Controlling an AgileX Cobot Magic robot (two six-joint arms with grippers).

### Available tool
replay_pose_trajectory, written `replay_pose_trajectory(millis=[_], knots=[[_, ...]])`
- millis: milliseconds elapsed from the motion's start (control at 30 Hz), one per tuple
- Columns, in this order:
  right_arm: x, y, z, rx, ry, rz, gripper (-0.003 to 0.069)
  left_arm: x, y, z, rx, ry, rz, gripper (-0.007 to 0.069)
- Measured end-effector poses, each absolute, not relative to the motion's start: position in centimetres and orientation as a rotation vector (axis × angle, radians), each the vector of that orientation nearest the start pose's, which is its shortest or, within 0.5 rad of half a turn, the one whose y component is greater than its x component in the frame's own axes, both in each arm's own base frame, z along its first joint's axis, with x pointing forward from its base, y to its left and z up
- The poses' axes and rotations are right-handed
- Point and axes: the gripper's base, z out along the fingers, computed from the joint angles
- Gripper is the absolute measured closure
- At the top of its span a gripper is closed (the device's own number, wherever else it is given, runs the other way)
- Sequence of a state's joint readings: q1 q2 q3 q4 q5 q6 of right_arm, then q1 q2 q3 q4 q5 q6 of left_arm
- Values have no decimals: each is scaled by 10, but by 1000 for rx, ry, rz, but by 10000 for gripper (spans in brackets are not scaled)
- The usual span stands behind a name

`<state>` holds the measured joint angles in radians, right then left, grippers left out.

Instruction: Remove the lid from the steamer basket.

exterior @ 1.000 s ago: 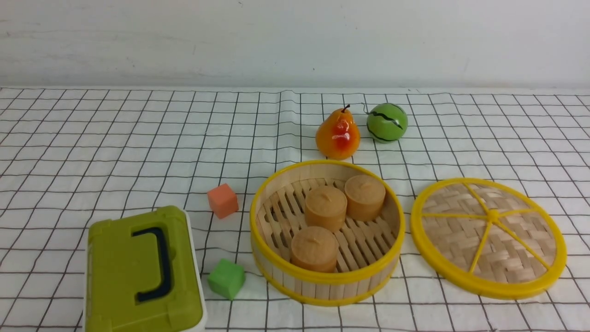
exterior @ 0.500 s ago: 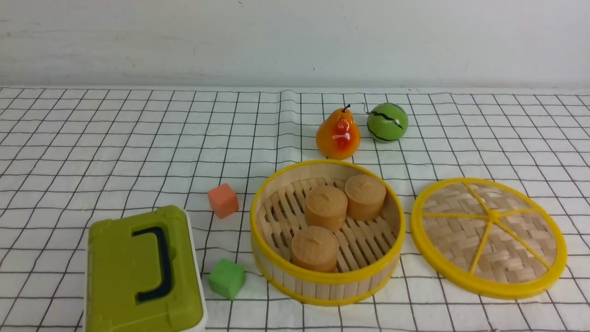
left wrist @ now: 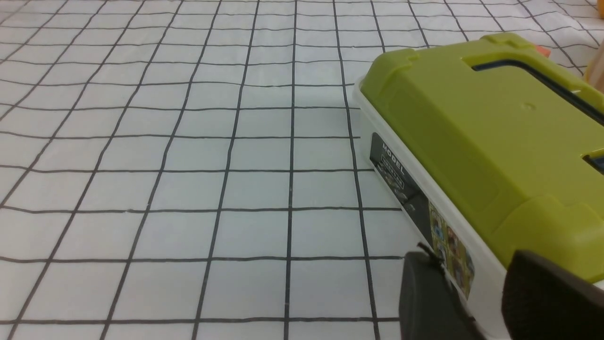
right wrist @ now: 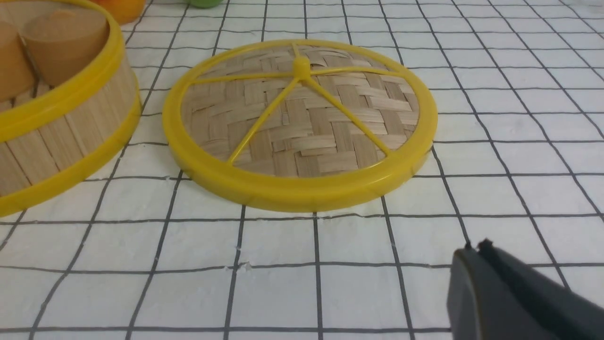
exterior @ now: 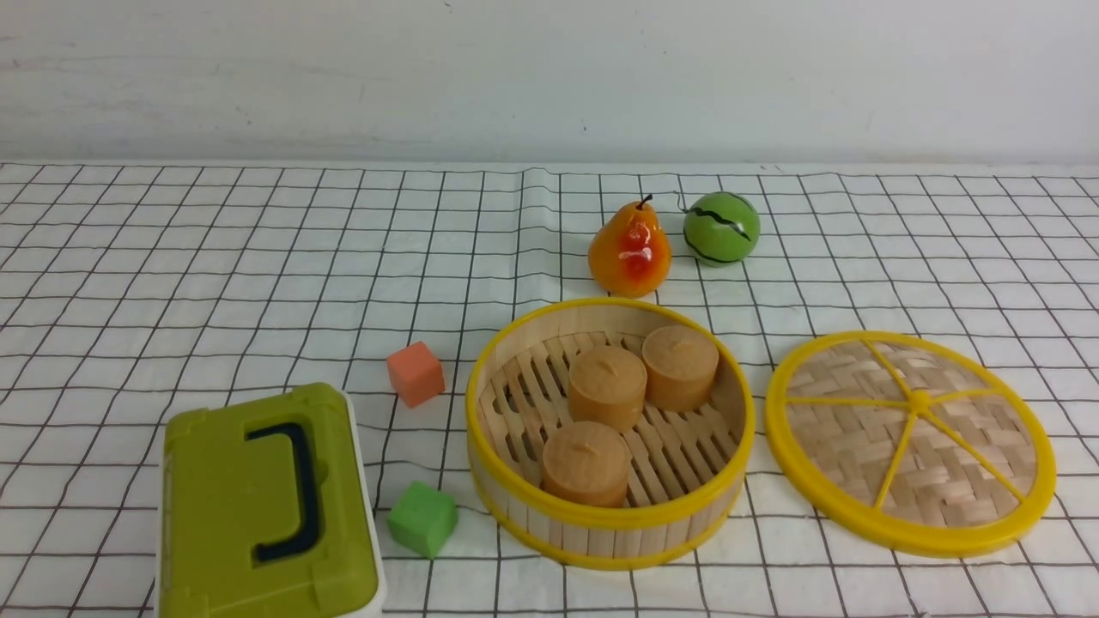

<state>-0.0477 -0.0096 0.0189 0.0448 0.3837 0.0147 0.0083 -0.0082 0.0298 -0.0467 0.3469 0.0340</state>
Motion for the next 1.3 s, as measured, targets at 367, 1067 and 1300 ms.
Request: replay_pose_trajectory(millis=[367, 1067, 1300], knots=[[52, -1, 173, 87, 1874, 22, 673, 53, -1, 172, -6, 1852, -16, 385], [52, -1, 173, 87, 1874, 22, 655, 53, -1, 172, -6, 1852, -16, 385], [52, -1, 173, 87, 1874, 22, 649, 53, -1, 172, -6, 1852, -16, 385]])
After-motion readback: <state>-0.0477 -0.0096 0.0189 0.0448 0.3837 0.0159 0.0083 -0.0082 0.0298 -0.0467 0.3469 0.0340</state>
